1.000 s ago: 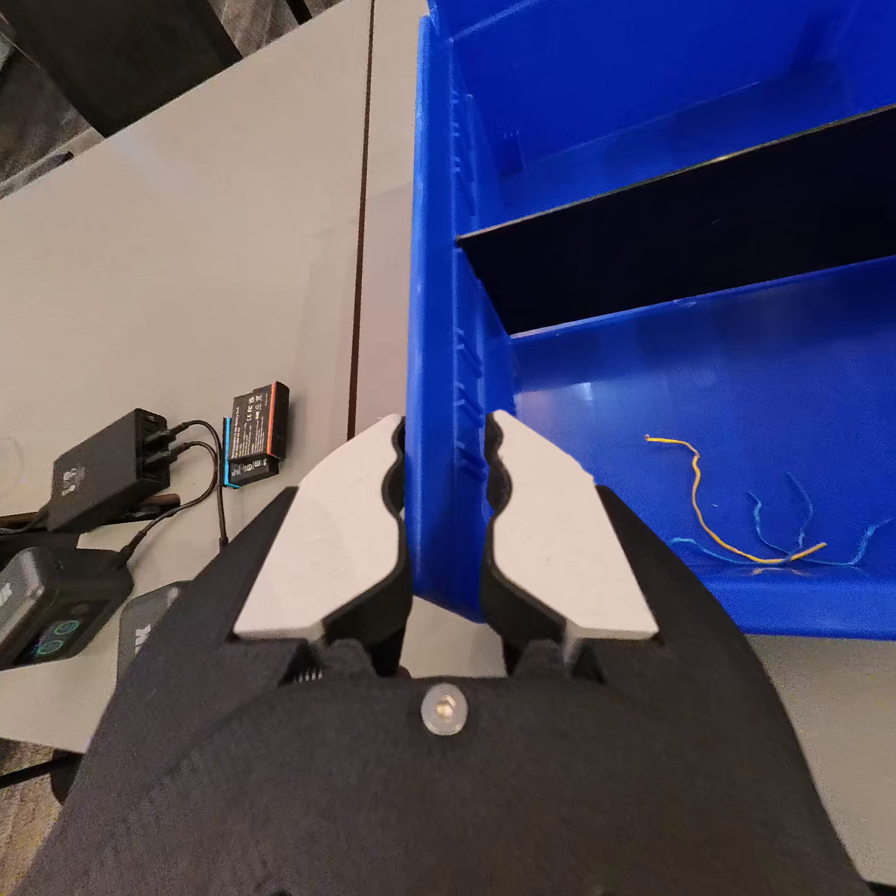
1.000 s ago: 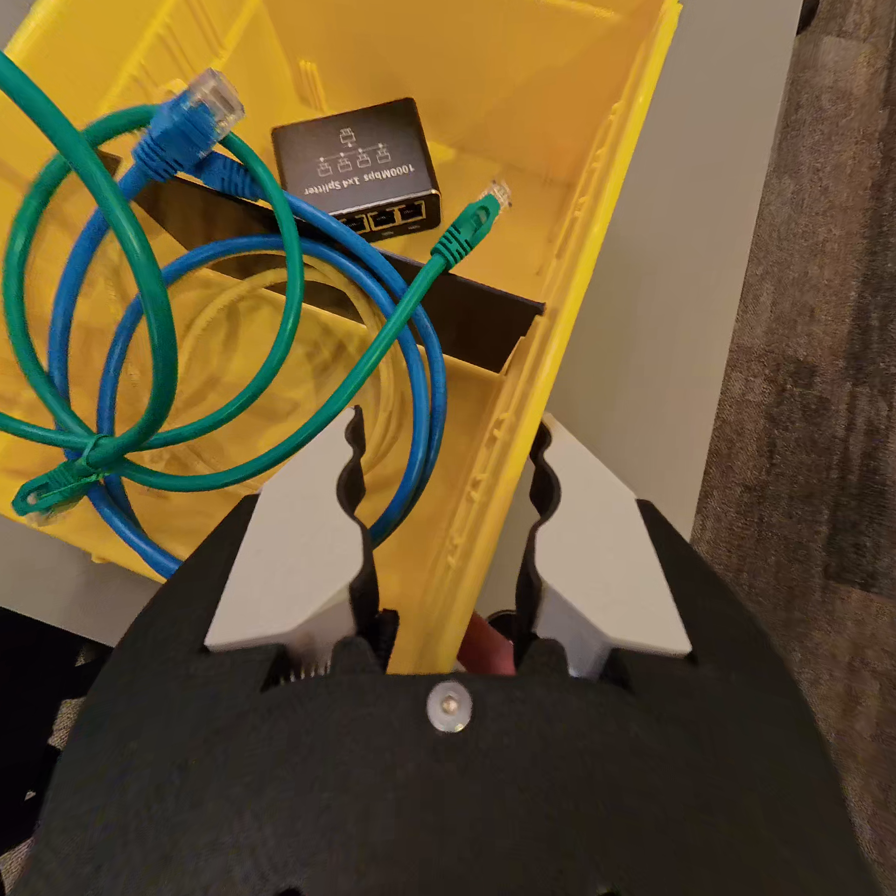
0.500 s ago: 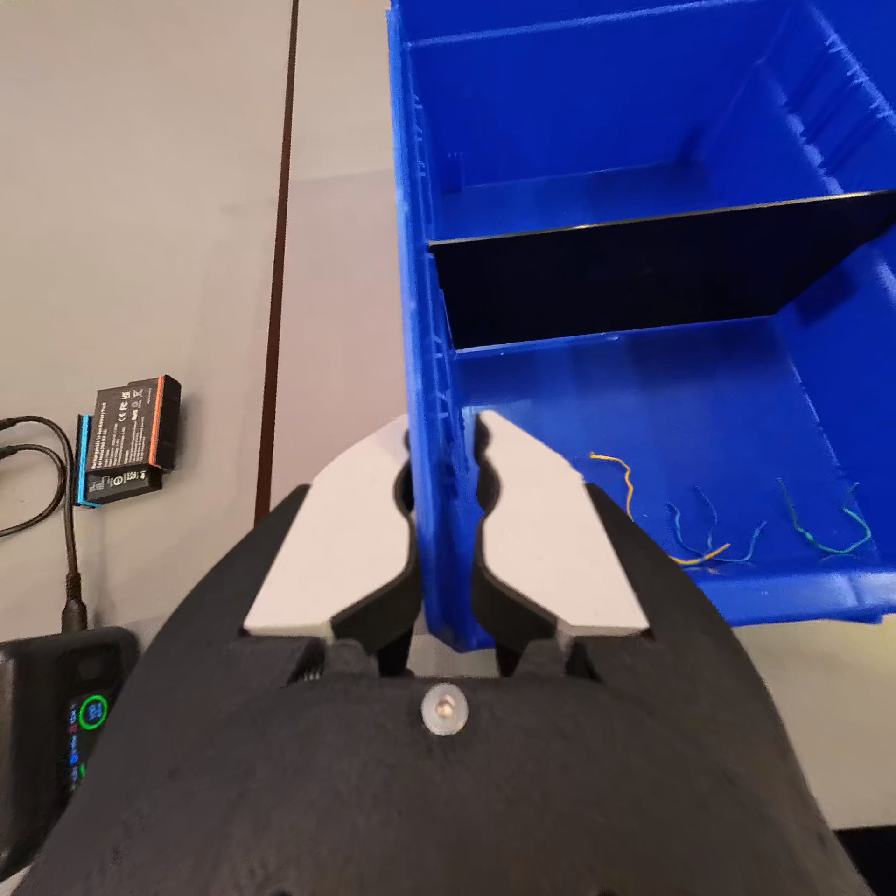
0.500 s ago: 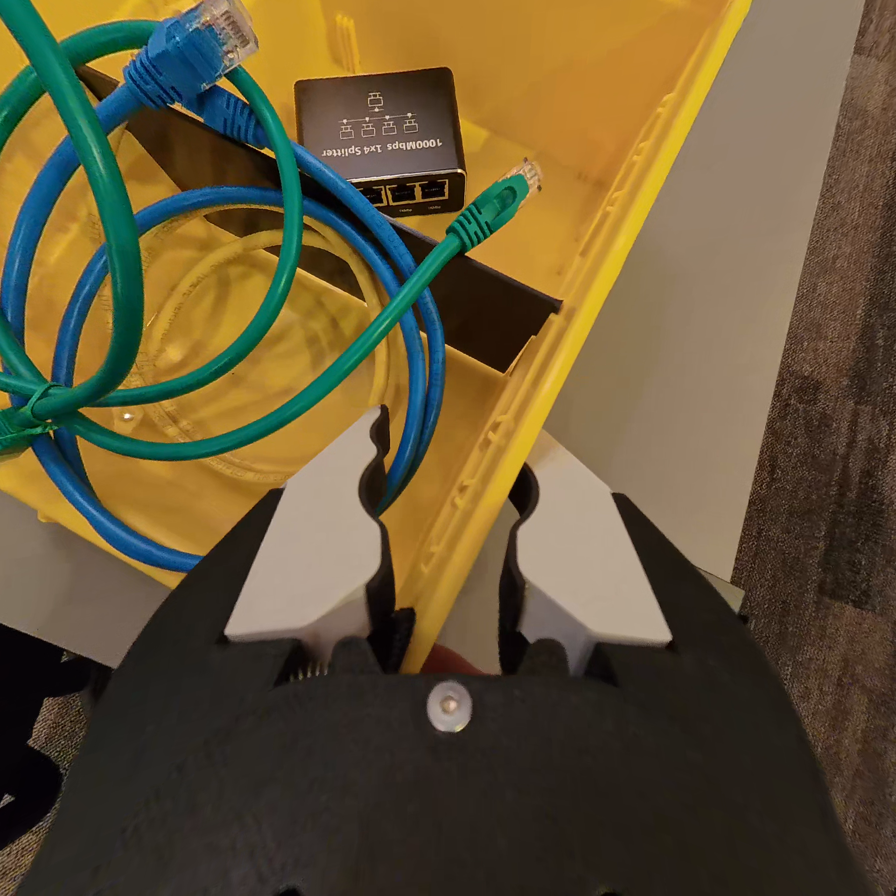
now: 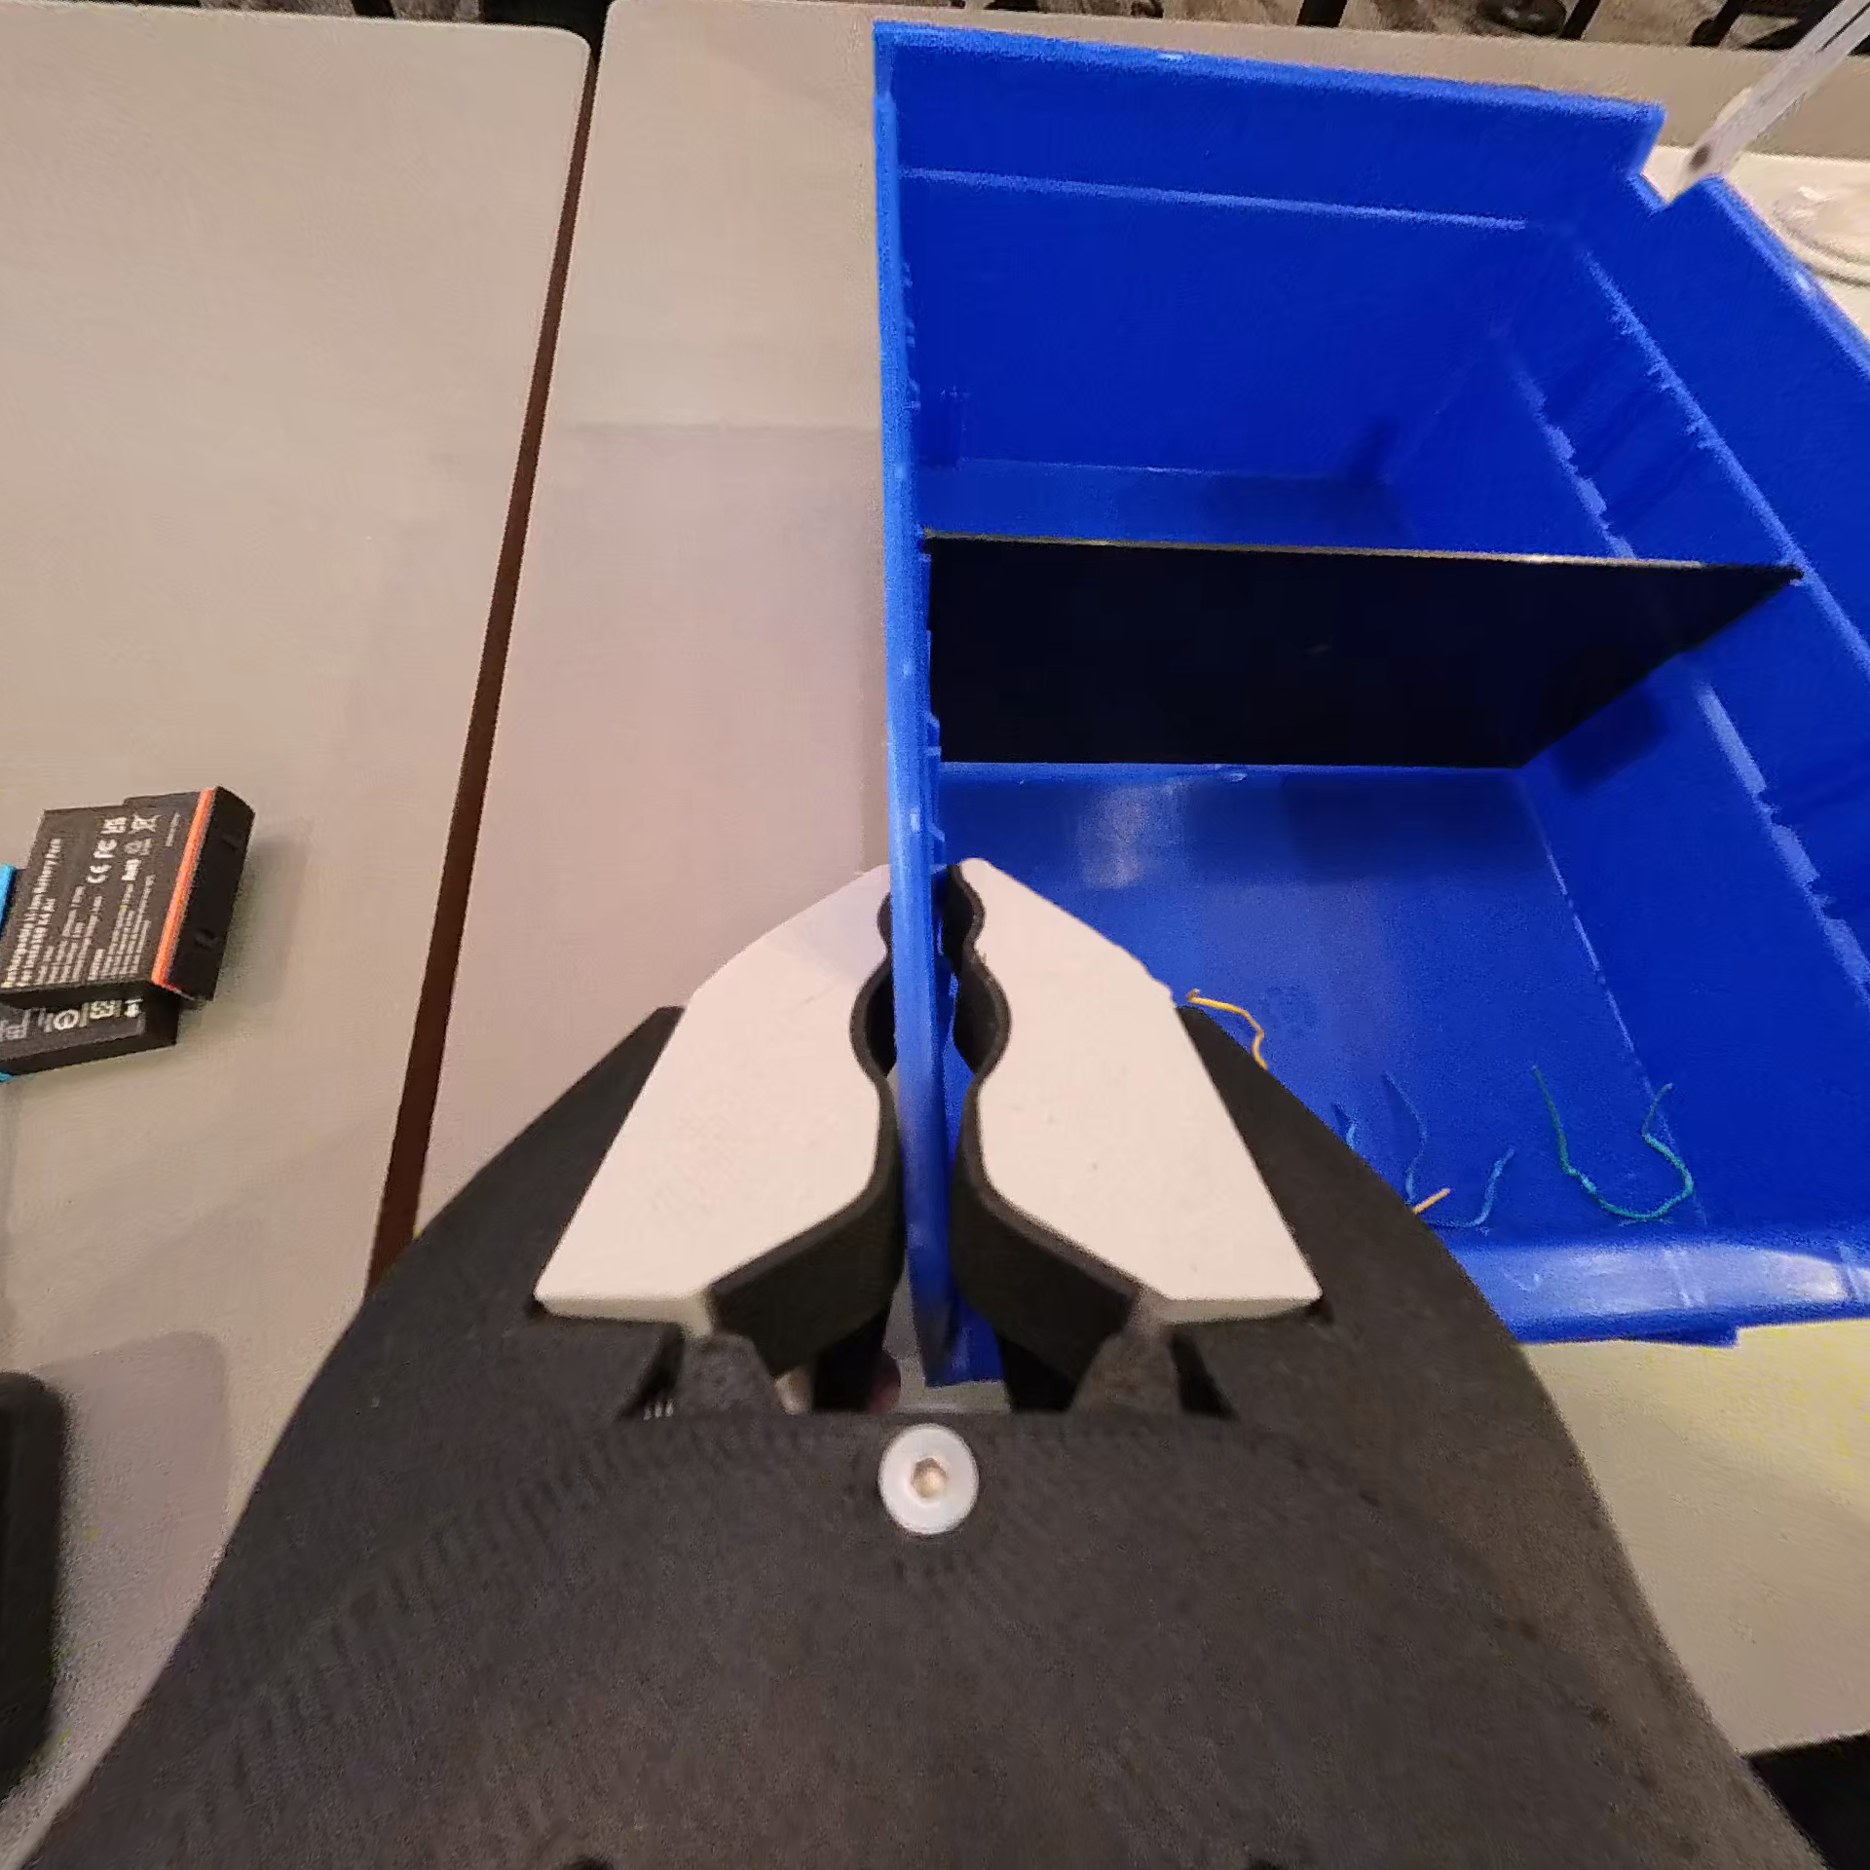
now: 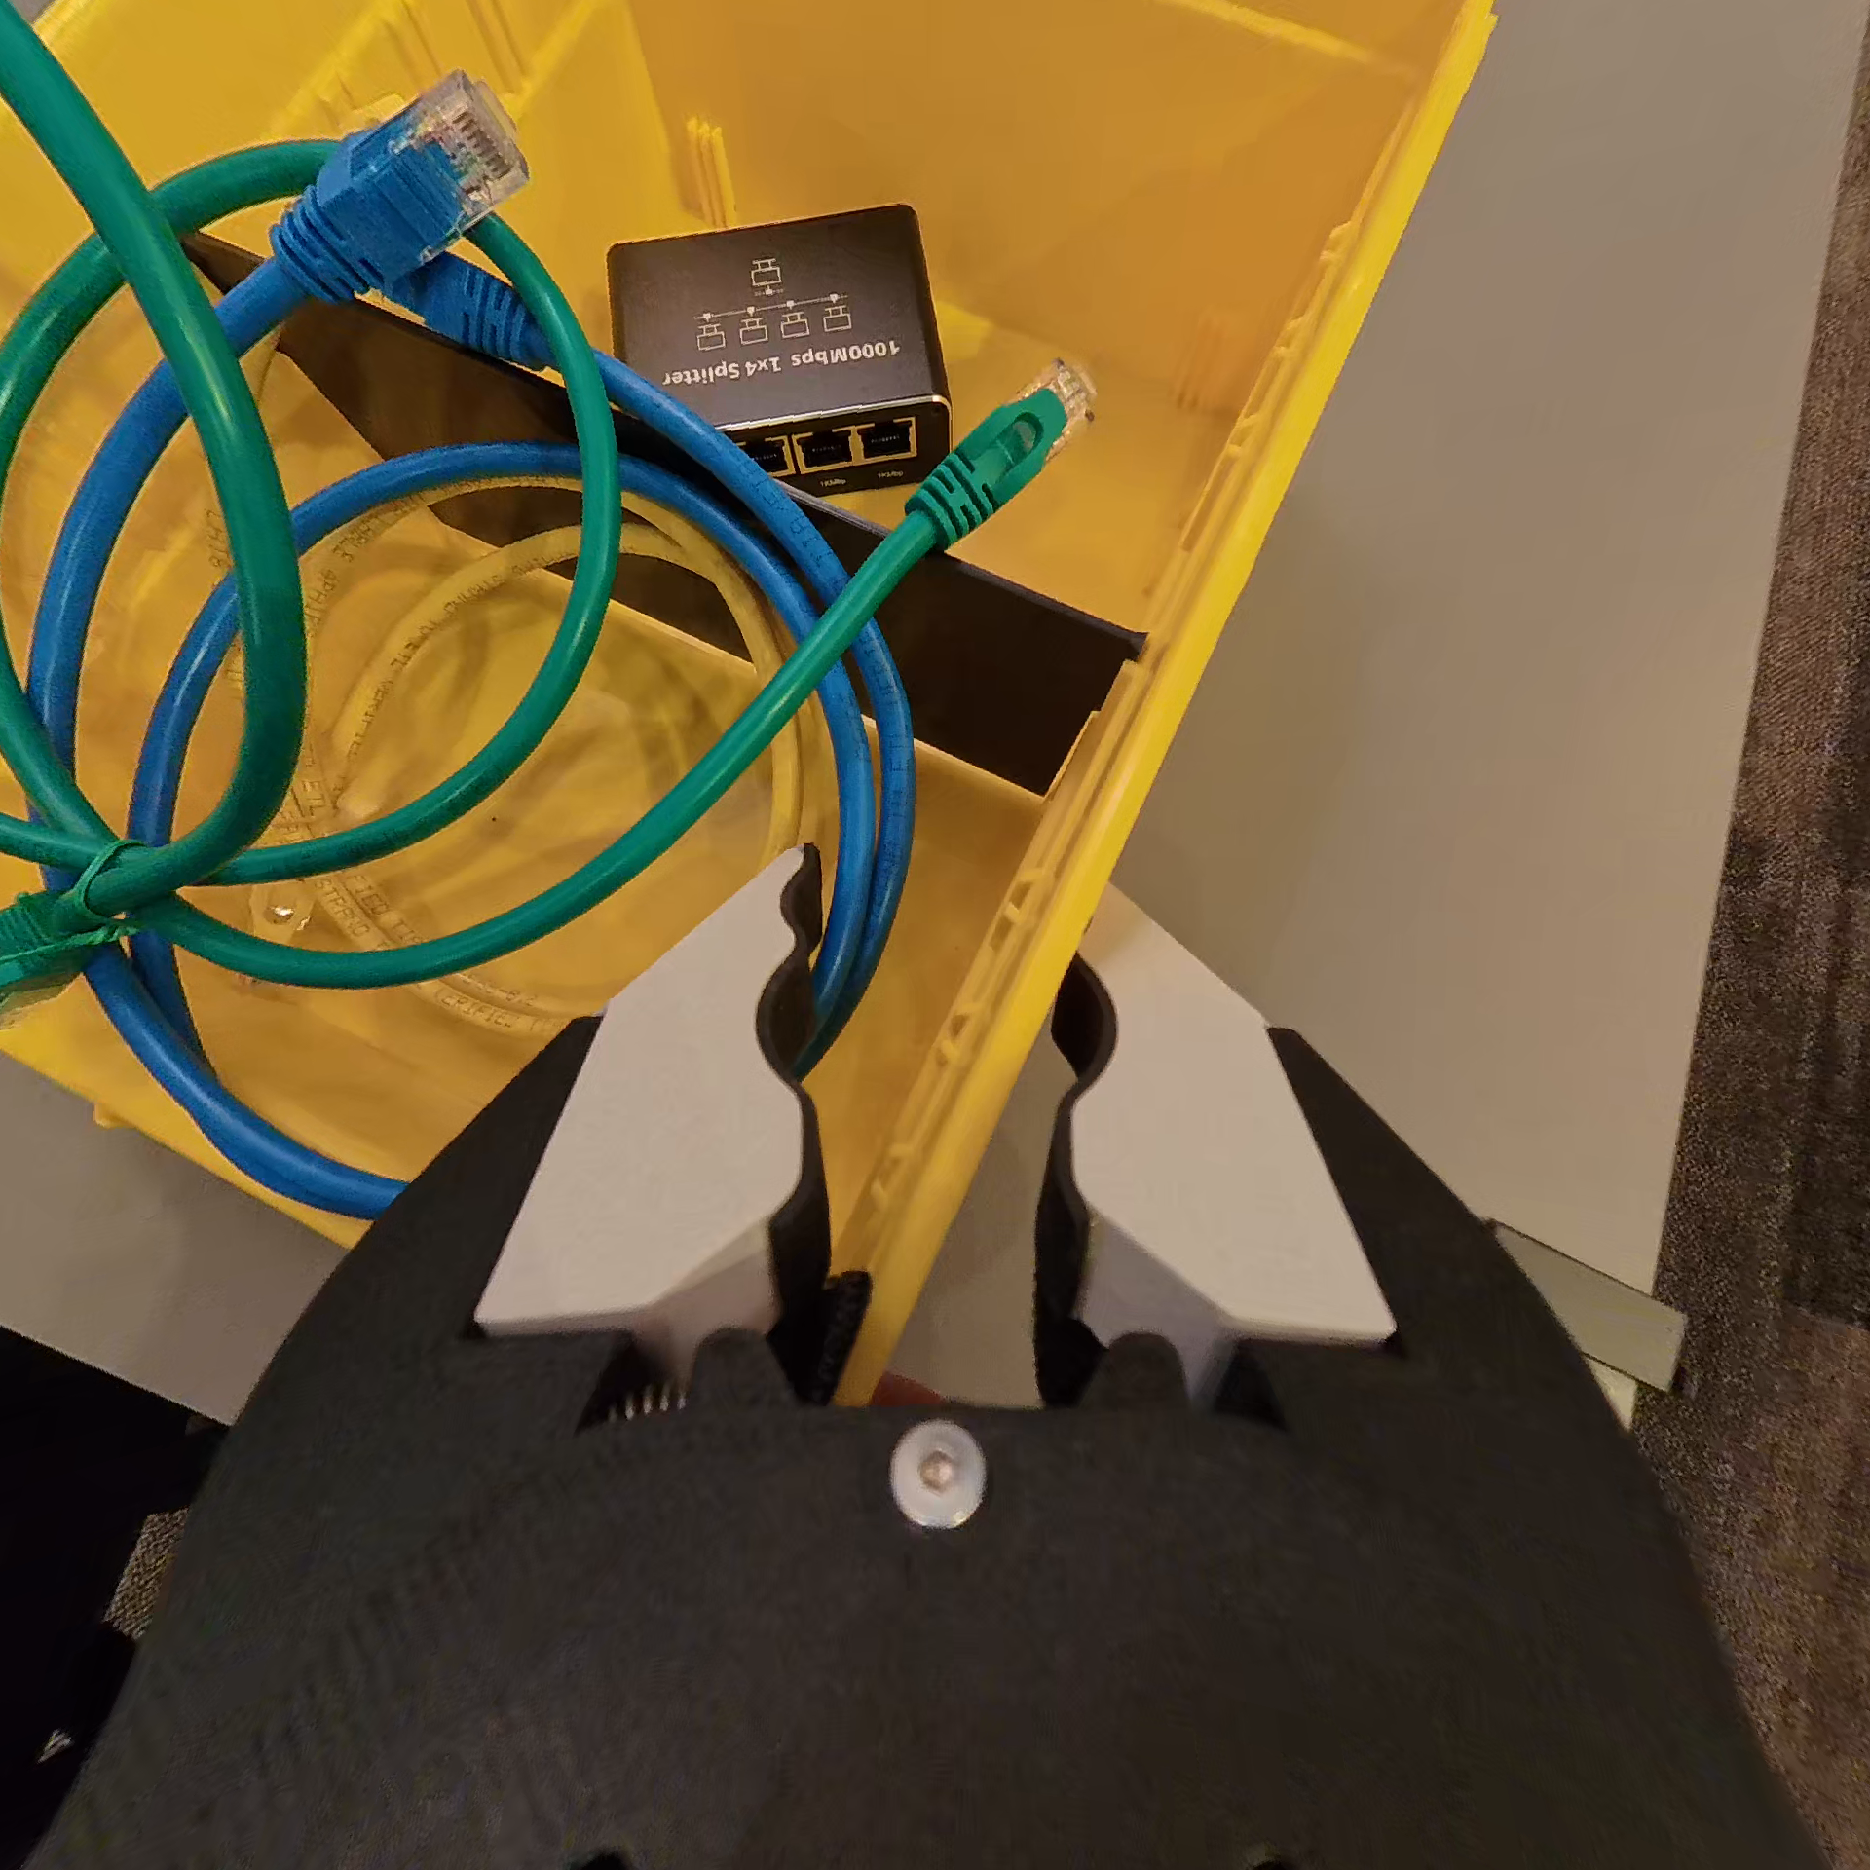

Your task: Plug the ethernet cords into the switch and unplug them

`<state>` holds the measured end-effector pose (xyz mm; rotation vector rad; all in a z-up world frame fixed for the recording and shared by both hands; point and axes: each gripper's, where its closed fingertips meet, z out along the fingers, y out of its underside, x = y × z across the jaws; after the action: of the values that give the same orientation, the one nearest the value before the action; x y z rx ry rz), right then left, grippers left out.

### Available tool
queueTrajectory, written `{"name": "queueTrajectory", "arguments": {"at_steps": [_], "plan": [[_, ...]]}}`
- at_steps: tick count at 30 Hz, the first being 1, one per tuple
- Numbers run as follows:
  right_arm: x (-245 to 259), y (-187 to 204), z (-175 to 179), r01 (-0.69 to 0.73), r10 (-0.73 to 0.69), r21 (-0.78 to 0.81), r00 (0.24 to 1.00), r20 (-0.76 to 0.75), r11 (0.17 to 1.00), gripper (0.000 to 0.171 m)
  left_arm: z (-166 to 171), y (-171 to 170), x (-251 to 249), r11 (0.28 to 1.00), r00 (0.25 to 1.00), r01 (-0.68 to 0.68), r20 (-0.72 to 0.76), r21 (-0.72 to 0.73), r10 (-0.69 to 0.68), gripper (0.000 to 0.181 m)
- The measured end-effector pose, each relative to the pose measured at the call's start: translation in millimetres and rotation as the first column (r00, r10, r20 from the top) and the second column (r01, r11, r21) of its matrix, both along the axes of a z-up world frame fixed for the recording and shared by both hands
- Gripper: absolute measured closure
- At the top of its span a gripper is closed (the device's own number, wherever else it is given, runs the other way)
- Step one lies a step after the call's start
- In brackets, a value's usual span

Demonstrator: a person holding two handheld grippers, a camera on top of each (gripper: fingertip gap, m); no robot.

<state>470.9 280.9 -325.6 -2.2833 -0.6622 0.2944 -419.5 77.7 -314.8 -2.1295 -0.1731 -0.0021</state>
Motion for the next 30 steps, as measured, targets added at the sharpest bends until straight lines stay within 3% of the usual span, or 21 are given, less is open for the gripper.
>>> {"name": "queueTrajectory", "arguments": {"at_steps": [12,25,30], "plan": [[-78,-9,0,-0.076,0.076,0.001,0.997,-0.014,0.997,0.129,27,8,23,0.99,0.998,0.06,0.008,0.124,-0.061,0.177],[-196,-20,5,-0.141,0.144,0.049,0.988,-0.047,0.989,0.129,94,-8,38,0.948,0.998,0.055,0.007,0.314,-0.061,0.177],[-241,-28,7,-0.185,0.189,0.049,0.977,-0.095,0.981,0.116,110,-19,47,0.931,0.997,0.061,0.021,0.361,-0.074,0.177]]}}
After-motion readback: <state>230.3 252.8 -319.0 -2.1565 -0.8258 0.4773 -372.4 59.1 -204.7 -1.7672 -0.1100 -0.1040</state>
